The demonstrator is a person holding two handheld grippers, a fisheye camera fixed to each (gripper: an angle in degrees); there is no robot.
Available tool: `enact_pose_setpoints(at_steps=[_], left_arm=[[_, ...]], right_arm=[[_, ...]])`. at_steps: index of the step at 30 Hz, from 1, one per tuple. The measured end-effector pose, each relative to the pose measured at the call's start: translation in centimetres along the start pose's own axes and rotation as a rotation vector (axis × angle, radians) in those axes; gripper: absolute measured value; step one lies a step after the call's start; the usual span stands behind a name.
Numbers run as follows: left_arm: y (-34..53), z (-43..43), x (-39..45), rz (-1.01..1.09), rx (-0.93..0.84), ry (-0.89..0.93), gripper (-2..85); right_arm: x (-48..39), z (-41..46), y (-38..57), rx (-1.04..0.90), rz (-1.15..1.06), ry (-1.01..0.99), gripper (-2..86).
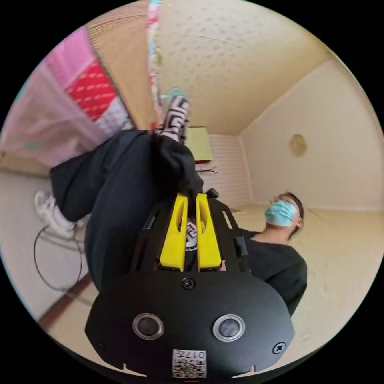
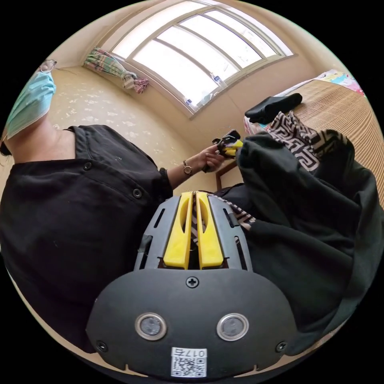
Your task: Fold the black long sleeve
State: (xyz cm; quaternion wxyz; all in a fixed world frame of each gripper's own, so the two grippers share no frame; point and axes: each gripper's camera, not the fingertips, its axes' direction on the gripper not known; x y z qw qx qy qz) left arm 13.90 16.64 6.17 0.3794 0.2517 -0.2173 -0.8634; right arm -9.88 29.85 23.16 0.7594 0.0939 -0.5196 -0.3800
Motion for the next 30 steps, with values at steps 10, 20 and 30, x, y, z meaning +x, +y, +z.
enact_pose_setpoints(at_steps=[10,20,30], left_arm=[[0.6,1.5,-11.5,-0.198,0.114,0.261,18.2],[2.4,4.5,-9.1,0.081,0.117,0.61,5.2],[8.9,5.7,-6.8,0.32,0.083,0.362,5.1]], right_arm=[[5.6,1.6,-3.3,0.104,0.087,-0.074,1.5],[7.0,0.1,-6.8,0.231,0.124,0.219,4.1],[15.2,5.4,-21.9,0.053,0.169,0.706,10.2]])
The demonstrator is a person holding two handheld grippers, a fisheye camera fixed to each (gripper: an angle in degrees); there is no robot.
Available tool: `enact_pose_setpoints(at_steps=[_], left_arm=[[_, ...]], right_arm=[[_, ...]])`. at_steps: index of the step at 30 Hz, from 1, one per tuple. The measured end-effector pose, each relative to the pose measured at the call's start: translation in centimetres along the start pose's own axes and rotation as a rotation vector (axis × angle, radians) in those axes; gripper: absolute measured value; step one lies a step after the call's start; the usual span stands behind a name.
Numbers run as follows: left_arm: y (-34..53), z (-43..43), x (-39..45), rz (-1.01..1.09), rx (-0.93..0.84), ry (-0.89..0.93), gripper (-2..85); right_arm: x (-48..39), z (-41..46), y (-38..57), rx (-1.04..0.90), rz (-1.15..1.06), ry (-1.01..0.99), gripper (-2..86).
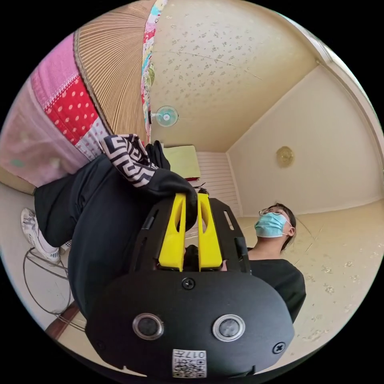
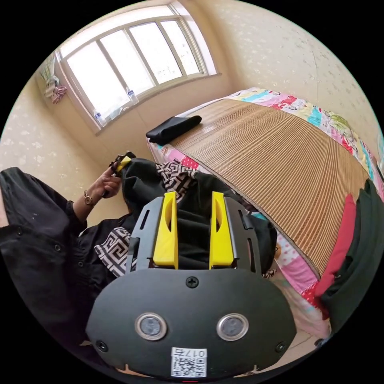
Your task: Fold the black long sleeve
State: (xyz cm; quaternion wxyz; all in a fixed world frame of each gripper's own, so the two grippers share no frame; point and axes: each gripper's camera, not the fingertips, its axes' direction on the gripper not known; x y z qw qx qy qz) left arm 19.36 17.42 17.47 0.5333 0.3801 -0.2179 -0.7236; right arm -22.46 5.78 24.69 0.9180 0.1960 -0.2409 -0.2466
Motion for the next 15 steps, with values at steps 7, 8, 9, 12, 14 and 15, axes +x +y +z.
enact_pose_setpoints(at_steps=[7,8,9,12,14,15], left_arm=[[6.3,0.2,-4.9,0.015,0.017,0.042,4.9],[6.3,0.3,-4.8,0.022,0.007,0.023,4.8],[6.2,0.9,-4.2,0.054,-0.015,-0.016,4.6],[5.9,5.5,-0.1,0.223,-0.13,-0.061,4.4],[6.9,9.8,3.1,0.357,-0.207,-0.074,4.4],[8.3,12.8,5.0,0.445,-0.252,-0.066,4.3]], right_arm=[[-0.8,-0.9,-7.2,0.177,0.199,0.171,1.9],[-1.8,-4.7,-8.1,0.281,0.2,0.231,1.7],[-2.5,-6.7,-8.5,0.33,0.191,0.255,1.6],[-7.0,-16.5,-10.4,0.562,0.121,0.34,1.3],[-11.9,-23.1,-11.4,0.729,0.022,0.379,1.1],[-13.3,-24.5,-11.5,0.775,-0.008,0.384,1.1]])
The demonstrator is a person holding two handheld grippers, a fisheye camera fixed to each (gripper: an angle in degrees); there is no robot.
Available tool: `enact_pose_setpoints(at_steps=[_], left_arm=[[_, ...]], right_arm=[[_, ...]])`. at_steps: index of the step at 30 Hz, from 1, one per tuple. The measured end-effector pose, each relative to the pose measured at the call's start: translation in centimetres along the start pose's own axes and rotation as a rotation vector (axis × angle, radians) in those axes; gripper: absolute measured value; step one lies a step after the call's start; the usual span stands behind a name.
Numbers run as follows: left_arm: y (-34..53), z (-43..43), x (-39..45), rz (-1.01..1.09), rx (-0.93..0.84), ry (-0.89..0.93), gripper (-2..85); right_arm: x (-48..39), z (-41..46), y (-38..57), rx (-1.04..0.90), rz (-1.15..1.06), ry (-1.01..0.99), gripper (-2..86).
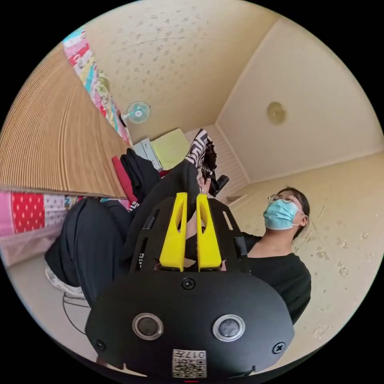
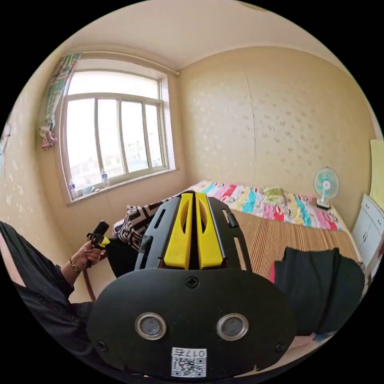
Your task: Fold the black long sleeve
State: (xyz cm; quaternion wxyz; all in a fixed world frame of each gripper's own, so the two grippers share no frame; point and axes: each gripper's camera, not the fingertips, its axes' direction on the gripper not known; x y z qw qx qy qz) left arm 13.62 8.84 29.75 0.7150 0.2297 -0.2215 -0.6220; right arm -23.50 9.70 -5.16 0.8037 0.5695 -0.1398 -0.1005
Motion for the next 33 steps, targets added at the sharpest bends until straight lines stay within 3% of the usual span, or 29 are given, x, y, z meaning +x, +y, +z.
enact_pose_setpoints(at_steps=[2,7,12,18,25,28,30,33], left_arm=[[0.5,5.0,3.2,0.112,-0.066,0.0,4.4],[6.6,18.2,8.6,0.327,-0.202,-0.072,6.5],[12.4,26.7,7.5,0.387,-0.261,-0.259,13.7],[16.7,35.0,3.7,0.393,-0.303,-0.331,16.1],[20.4,44.2,3.3,0.522,-0.297,-0.354,16.1],[21.3,46.4,1.2,0.425,-0.241,-0.465,15.5],[21.5,46.9,-0.7,0.371,-0.222,-0.423,13.6],[21.3,46.6,-3.3,0.35,-0.225,-0.223,5.7]], right_arm=[[-3.3,-4.7,-4.0,0.189,-0.069,0.009,1.0],[-8.1,-9.4,-9.3,0.389,-0.113,0.066,1.1],[-10.0,-9.7,-12.5,0.445,-0.076,-0.047,1.3],[-9.9,-7.5,-14.7,0.471,0.035,-0.155,1.3],[-13.8,-4.6,-15.0,0.533,0.102,-0.015,1.3],[-16.1,-3.4,-15.0,0.563,0.09,0.045,1.3],[-17.2,-2.5,-15.1,0.565,0.079,0.067,1.3],[-18.2,-1.0,-15.1,0.544,0.069,0.098,1.3]])
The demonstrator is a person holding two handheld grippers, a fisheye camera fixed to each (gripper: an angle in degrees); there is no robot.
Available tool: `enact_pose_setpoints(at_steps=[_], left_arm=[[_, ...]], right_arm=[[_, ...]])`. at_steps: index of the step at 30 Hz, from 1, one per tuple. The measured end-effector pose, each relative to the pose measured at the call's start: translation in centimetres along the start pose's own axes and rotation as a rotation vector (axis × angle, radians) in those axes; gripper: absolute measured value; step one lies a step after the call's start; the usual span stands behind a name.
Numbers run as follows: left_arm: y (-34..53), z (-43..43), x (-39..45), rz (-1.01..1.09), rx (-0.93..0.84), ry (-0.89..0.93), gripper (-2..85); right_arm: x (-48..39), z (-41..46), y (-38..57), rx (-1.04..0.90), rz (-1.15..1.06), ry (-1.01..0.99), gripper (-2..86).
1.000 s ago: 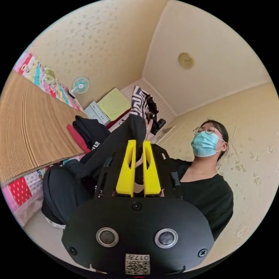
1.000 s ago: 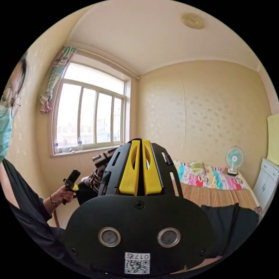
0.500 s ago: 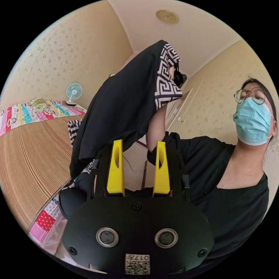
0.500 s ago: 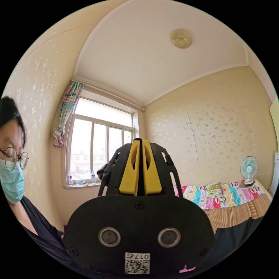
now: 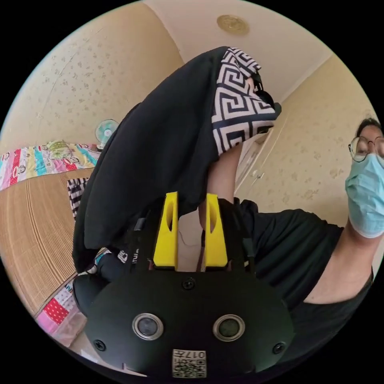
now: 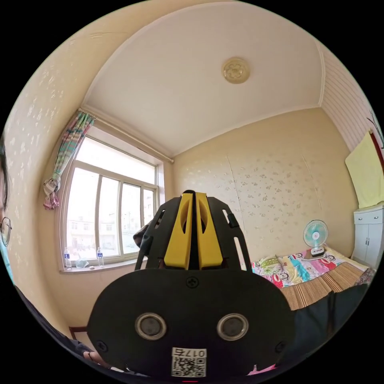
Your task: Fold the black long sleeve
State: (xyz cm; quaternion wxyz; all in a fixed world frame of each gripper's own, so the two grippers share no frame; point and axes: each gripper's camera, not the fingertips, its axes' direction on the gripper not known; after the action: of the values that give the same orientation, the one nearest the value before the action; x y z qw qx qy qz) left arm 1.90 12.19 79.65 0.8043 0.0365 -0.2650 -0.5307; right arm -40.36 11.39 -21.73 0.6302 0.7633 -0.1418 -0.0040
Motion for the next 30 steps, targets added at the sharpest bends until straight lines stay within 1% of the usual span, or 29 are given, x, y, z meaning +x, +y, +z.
enact_pose_setpoints(at_steps=[1,3,5,7,9,12,14,16,18,20,21,22,24,25,26,28,29,30], left_arm=[[0.2,-0.5,-1.0,-0.003,0.013,0.046,3.9],[0.4,-2.3,-2.3,-0.03,0.035,0.041,2.2],[0.9,-6.7,-3.0,-0.038,0.132,-0.038,1.3],[1.1,-13.7,-3.2,-0.04,0.297,-0.169,0.5],[0.3,-17.6,-3.0,-0.045,0.36,-0.253,0.1],[-1.8,-20.5,-1.7,0.01,0.412,-0.303,-0.2],[-2.6,-21.6,-0.4,0.046,0.46,-0.322,-0.3],[-3.1,-22.9,2.0,0.119,0.519,-0.326,-0.3],[-3.3,-23.6,4.0,0.185,0.541,-0.31,-0.4],[-3.6,-24.0,5.7,0.233,0.542,-0.31,-0.4],[-4.1,-23.9,6.7,0.247,0.531,-0.346,-0.4],[-4.8,-23.7,7.4,0.246,0.518,-0.414,-0.5],[-6.1,-23.4,7.9,0.239,0.513,-0.521,-0.6],[-6.8,-23.3,7.9,0.249,0.529,-0.542,-0.7],[-7.1,-23.2,7.8,0.256,0.535,-0.533,-0.7],[-8.5,-22.1,7.7,0.298,0.542,-0.472,-0.9],[-8.9,-21.7,7.8,0.308,0.538,-0.476,-0.9],[-9.6,-20.9,7.8,0.315,0.528,-0.519,-0.9]], right_arm=[[-0.1,0.5,0.4,-0.012,-0.004,0.001,1.3],[0.0,1.0,1.0,-0.039,-0.022,0.003,1.3],[0.5,2.1,1.5,-0.125,-0.078,0.043,1.3],[1.5,3.3,2.0,-0.23,-0.096,0.078,1.4],[2.9,4.2,2.7,-0.312,-0.072,0.071,1.4],[3.8,5.4,3.9,-0.409,-0.08,-0.054,1.4],[2.4,5.6,4.3,-0.48,-0.188,-0.203,1.4],[1.1,4.5,4.4,-0.473,-0.251,-0.193,1.4],[-0.2,2.5,4.5,-0.417,-0.295,-0.166,1.4],[-1.7,0.0,4.7,-0.344,-0.34,-0.235,1.3],[-2.0,-0.3,4.6,-0.341,-0.344,-0.25,1.3],[-2.7,-0.3,4.6,-0.361,-0.352,-0.256,1.2],[-3.5,0.9,4.8,-0.427,-0.36,-0.185,1.0],[-3.8,2.2,5.1,-0.464,-0.366,-0.112,0.9],[-4.0,3.3,5.6,-0.474,-0.363,-0.058,0.9],[-4.3,4.4,6.6,-0.443,-0.36,-0.052,0.9],[-4.5,4.6,7.1,-0.408,-0.361,-0.062,0.9],[-4.6,4.7,7.4,-0.388,-0.365,-0.07,0.9]])
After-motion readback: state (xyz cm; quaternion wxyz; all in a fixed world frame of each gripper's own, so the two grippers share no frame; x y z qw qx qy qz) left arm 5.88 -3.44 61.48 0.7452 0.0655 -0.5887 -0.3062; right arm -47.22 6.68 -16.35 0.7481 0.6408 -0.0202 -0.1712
